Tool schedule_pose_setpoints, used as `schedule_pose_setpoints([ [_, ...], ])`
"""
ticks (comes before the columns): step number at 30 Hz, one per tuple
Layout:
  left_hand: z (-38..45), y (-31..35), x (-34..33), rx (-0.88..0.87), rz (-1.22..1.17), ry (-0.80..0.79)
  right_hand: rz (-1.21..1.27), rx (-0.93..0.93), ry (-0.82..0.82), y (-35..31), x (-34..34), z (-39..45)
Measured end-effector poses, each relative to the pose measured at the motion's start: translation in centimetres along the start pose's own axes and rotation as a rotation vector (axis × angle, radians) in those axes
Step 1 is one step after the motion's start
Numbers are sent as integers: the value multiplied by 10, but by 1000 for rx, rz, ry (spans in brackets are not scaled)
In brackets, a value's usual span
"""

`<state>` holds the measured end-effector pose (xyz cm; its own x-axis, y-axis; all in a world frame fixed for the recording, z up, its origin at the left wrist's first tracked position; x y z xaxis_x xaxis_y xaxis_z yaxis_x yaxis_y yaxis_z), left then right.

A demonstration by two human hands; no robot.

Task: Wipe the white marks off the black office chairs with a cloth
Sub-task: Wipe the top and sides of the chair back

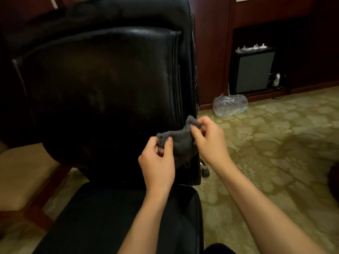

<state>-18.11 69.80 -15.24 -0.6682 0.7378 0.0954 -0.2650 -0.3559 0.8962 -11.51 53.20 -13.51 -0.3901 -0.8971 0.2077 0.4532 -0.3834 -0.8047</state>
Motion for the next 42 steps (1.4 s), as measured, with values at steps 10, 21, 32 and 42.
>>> schedule_pose_setpoints([
  [10, 26, 19, -4, -24, 16, -24, -87, 189, -137, -40, 2, 36],
  [21, 11, 15, 5, -88, 56, 35, -261, 331, -269, -22, 1, 9],
  [32, 45, 11, 11, -154, 208, 63, 20, 153, -45, -37, -11, 28],
  [42, 37, -32, 57, -105, 187, 76, 1, -18, -176, -12, -40, -20],
])
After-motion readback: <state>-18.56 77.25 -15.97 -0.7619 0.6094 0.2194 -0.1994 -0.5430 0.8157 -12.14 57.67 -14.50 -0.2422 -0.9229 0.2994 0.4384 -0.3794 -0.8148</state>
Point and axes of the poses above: each hand's wrist, its own z-axis towards the middle knuckle, its own x-axis out of the back of the hand, y = z × x, the point moved 7 cm from there along z, towards the middle knuckle, and after that the axes turned 8 degrees about y, right-handed, at the moved point
